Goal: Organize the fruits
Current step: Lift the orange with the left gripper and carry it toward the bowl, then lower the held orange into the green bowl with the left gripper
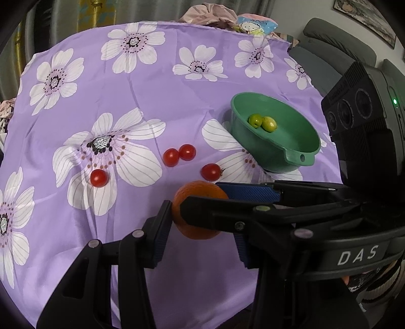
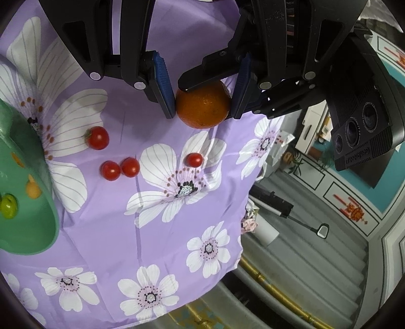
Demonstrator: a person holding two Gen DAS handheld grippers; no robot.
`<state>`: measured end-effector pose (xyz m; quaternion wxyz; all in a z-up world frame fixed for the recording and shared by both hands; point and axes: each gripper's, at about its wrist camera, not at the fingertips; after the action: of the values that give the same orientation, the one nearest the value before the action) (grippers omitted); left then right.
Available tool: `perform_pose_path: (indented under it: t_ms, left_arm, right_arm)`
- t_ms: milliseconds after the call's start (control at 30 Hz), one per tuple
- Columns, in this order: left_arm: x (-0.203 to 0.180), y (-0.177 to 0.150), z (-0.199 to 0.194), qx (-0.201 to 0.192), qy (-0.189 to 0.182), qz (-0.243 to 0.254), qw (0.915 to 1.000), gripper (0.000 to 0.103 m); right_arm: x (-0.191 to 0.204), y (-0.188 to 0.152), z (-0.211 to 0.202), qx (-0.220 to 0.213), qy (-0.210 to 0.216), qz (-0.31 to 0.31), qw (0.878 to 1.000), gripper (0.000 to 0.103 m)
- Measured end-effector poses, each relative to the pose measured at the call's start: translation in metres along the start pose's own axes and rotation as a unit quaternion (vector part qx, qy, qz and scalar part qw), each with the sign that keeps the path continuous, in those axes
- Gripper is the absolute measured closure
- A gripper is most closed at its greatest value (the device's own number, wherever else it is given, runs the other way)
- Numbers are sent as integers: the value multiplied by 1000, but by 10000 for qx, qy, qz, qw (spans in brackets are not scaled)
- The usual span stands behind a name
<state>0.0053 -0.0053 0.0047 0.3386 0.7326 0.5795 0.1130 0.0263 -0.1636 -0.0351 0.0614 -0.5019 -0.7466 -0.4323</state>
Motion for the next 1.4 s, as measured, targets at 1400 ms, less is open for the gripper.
perform_pose_path:
  t_ms: [1400]
  left_arm:
    - [-75,51,31,111,-87,1178,9929,58]
  right_arm:
    - [-59,8,-68,-933,-107,480,9944,55]
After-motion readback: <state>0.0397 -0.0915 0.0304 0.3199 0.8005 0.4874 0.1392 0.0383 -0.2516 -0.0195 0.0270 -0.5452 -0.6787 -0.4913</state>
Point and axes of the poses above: each gripper's, at about its wrist camera, not at the fingertips, and z roughly the way its jaws point, x to its left, y to its top, and after that the axes turned 4 degrees about -y, right-handed
